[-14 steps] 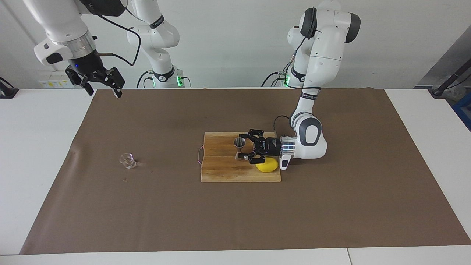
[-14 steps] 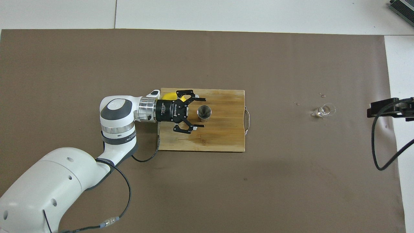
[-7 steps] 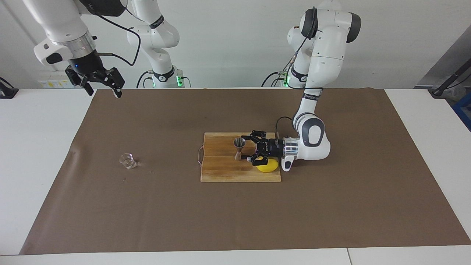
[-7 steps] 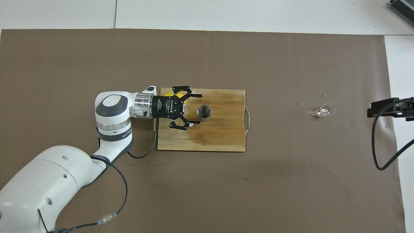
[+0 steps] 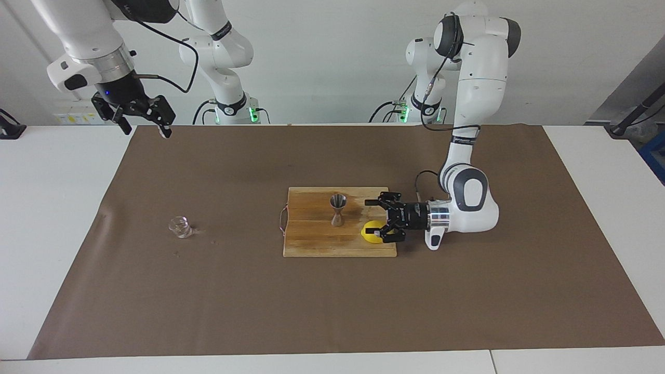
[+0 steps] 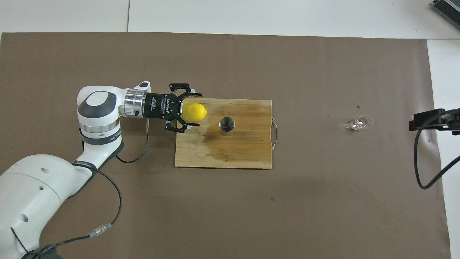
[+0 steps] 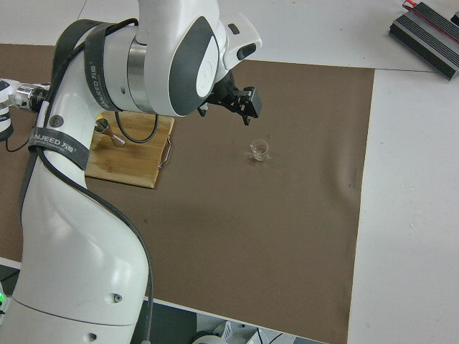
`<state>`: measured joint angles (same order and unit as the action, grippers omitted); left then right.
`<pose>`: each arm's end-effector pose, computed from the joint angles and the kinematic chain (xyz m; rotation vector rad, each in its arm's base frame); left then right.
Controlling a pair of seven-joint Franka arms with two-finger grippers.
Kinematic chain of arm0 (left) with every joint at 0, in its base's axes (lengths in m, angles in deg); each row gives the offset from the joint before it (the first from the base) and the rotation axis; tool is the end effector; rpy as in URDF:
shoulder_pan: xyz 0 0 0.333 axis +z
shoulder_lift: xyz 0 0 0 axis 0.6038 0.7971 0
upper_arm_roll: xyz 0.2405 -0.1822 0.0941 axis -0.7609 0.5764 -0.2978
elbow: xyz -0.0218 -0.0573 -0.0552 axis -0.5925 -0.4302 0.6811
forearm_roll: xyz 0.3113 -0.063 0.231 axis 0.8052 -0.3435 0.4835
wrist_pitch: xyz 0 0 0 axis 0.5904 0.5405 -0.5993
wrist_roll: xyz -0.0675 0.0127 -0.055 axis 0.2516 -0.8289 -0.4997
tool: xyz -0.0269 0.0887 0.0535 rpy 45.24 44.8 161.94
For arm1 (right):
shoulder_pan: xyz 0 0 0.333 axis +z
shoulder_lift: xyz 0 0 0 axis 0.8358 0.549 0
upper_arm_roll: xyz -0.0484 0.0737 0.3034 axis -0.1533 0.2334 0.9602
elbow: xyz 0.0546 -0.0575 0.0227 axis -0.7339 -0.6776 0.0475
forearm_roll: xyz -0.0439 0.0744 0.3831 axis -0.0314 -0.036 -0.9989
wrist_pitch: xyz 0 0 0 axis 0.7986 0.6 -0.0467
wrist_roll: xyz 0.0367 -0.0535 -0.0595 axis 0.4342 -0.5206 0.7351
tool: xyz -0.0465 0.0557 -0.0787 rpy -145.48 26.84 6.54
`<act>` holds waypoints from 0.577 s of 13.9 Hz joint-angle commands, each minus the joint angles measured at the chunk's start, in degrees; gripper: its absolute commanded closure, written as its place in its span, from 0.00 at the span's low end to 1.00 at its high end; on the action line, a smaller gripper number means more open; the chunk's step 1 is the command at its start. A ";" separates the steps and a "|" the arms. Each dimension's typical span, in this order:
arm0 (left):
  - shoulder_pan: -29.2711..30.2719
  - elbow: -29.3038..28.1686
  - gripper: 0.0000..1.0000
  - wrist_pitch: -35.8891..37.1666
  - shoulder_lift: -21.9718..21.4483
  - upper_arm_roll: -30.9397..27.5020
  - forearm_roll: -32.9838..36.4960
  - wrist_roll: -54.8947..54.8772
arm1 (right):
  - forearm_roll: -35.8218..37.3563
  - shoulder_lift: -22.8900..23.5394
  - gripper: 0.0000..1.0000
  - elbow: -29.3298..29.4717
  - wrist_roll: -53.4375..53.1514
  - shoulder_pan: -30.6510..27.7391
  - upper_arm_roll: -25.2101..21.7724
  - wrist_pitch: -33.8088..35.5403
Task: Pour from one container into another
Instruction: 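Open the left gripper and draw it back from the cup, then retract the left gripper while the right gripper reaches the clear glass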
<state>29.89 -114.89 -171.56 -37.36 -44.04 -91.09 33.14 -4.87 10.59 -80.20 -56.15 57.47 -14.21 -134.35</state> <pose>0.6303 -0.1927 0.2686 1.4784 1.1363 -1.1722 0.5240 -0.0371 0.6304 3.1261 -0.2070 0.0243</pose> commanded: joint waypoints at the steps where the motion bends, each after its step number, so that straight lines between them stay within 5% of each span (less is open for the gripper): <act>1: 3.38 7.20 0.00 1.65 1.34 0.37 9.61 1.88 | -1.36 -1.76 0.00 -1.23 1.06 -1.21 -0.51 -0.15; 4: 5.14 13.26 0.00 5.06 0.73 -0.16 21.30 2.24 | -1.45 -1.93 0.00 -3.50 12.32 -1.47 -0.25 -3.91; 8: 5.59 19.77 0.00 12.71 0.46 -2.53 32.40 1.80 | -6.95 -6.50 0.00 -17.20 37.67 -2.35 -3.22 -17.00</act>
<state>35.45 -99.17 -162.95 -37.55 -44.98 -62.97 34.26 -6.82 8.59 -88.67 -27.95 56.04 -15.58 -145.55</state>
